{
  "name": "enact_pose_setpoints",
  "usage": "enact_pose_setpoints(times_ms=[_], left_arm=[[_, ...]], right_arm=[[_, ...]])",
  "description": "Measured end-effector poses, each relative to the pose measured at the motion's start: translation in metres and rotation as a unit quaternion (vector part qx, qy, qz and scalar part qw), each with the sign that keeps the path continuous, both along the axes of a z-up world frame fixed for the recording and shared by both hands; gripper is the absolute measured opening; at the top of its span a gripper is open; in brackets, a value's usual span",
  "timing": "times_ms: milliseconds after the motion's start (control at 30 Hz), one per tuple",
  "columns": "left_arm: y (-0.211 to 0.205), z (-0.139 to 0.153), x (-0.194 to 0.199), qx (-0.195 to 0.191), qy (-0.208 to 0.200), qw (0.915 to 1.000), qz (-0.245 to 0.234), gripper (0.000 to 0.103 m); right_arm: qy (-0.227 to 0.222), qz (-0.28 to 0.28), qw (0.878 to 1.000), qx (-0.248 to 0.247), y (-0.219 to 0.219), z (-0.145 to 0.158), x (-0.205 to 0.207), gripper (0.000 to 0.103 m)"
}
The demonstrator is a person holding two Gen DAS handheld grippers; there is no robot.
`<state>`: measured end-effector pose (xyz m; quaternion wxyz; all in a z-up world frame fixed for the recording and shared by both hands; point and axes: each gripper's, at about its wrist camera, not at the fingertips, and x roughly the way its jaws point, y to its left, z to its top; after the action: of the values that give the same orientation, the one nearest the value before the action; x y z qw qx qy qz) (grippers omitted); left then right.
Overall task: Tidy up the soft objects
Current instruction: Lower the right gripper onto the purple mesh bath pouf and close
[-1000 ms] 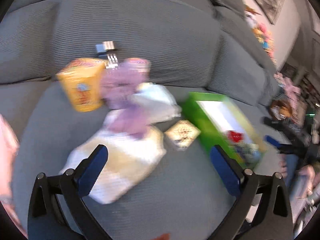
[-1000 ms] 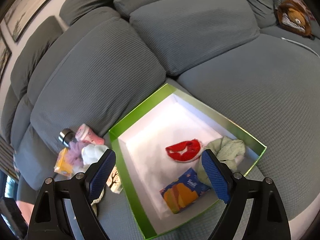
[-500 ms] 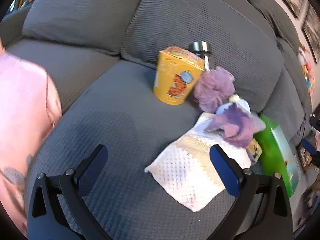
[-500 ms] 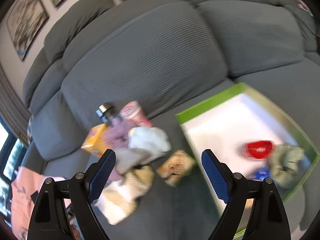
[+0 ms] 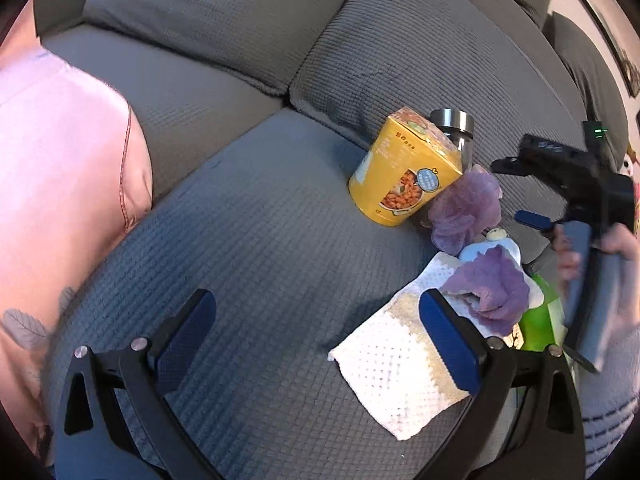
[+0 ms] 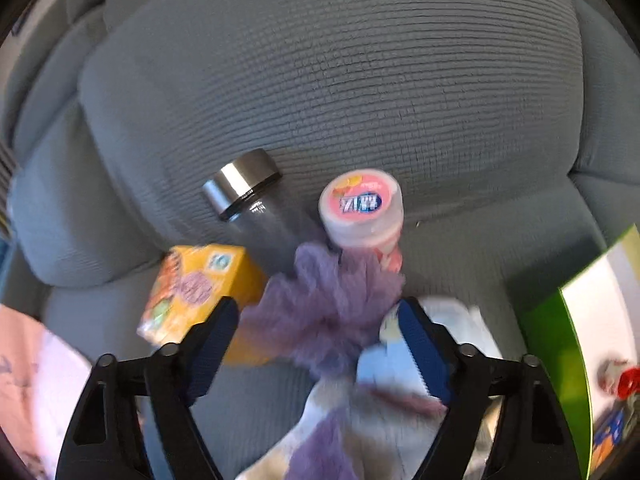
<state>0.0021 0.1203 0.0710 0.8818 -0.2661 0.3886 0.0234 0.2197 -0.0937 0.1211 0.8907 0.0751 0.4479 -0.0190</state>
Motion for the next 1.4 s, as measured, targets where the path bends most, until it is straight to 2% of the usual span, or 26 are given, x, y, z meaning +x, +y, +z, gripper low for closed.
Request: enact_pose_setpoints(times_ms=[67,133,167,200,233,300,400,500,667,800,933,1100,1133,1233,1300,1367,1400], left_arm=[[0.001,0.0,0.0,0.0,0.003,1.0,0.002,0.101],[0.001,0.001,0.0,0.0,0.004,1.0,0.002,0.101],[0.0,0.001,0.0,-0.001,0.004,1.0,0.001,0.101],[0.001,0.001,0.0,-0.002,0.003,1.0,-0.002,0.101],[-0.001,0.002,-0.001,-0.003,0.003,1.0,-0.003,0.101],[-0.001,0.003,-0.001,-0.001,0.002,1.0,-0.005,0.101],[-0.004,0.002,-0.001,0.005,0.004,1.0,-0.004,0.101],[-0.006,0.0,0.005,0.006,0.007,0.9999,-0.007,0.101],[-0.008,-0.002,0.003,0.014,0.007,0.9999,-0.007,0.101],[-0.01,-0.006,0.004,0.015,0.016,0.9997,-0.011,0.101],[-0.011,-0.005,0.001,0.008,0.017,0.9996,-0.019,0.101],[-0.014,-0.004,-0.003,0.008,0.02,0.9993,-0.031,0.101],[-0.015,-0.003,-0.004,0.006,0.022,0.9991,-0.036,0.101],[-0.022,-0.003,-0.004,0.003,0.024,0.9982,-0.055,0.098],[-0.026,-0.002,-0.006,0.008,0.022,0.9976,-0.065,0.095],[-0.031,-0.001,-0.007,0.015,0.018,0.9971,-0.073,0.092],[-0.033,-0.001,-0.008,0.016,0.015,0.9968,-0.077,0.09]], right_arm=[[0.005,-0.012,1.0,-0.01,-0.002,-0.009,0.01,0.076],[0.02,-0.023,0.999,-0.013,-0.007,-0.02,0.017,0.06],[0.026,-0.027,0.999,-0.012,-0.01,-0.024,0.02,0.056],[0.032,-0.032,0.999,-0.013,-0.013,-0.029,0.021,0.043],[0.035,-0.034,0.999,-0.013,-0.016,-0.032,0.022,0.025],[0.033,-0.036,0.999,-0.012,-0.021,-0.035,0.017,0.007],[0.004,-0.014,1.0,0.009,-0.023,-0.021,0.006,0.004],[-0.039,0.017,0.998,0.038,-0.02,0.006,-0.021,0.004],[-0.123,0.071,0.986,0.09,-0.02,0.048,-0.092,0.004],[-0.159,0.116,0.977,0.086,-0.006,0.048,-0.153,0.004],[-0.143,0.148,0.976,0.068,0.008,0.017,-0.195,0.004],[-0.064,0.147,0.987,-0.012,0.015,-0.037,-0.224,0.004],[-0.049,0.147,0.988,-0.017,0.011,-0.043,-0.223,0.004],[-0.002,0.139,0.99,0.013,-0.006,-0.059,-0.227,0.004],[0.004,0.135,0.991,0.026,-0.017,-0.056,-0.229,0.004],[0.0,0.119,0.993,0.009,-0.023,-0.046,-0.232,0.011],[-0.01,0.112,0.994,-0.001,-0.025,-0.039,-0.232,0.024]])
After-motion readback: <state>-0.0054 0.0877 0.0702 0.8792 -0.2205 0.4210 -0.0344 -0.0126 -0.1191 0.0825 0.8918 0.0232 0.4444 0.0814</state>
